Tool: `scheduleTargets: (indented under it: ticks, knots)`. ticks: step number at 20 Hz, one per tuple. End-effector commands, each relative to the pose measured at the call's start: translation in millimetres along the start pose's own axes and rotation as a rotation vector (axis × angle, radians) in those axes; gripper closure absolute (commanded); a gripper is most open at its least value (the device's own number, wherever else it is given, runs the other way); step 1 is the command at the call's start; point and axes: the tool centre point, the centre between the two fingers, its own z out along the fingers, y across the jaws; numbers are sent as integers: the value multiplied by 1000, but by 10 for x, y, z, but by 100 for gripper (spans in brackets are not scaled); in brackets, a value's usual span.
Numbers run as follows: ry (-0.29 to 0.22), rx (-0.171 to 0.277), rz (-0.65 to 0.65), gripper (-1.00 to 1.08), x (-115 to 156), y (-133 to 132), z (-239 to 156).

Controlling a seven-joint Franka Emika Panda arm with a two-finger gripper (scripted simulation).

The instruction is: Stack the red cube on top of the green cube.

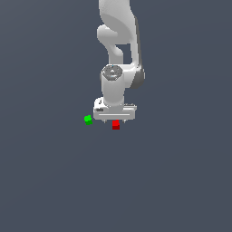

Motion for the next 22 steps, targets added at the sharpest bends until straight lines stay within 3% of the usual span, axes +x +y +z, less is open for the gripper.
scheduleTargets:
  ticks: [1,10,22]
  knots:
    - [0,-6,-21,-92,-128,-21,109]
    - [-1,-18,-65,-92,-386,-48,346]
    - [-1,-19,-64,-92,-379,-42,377]
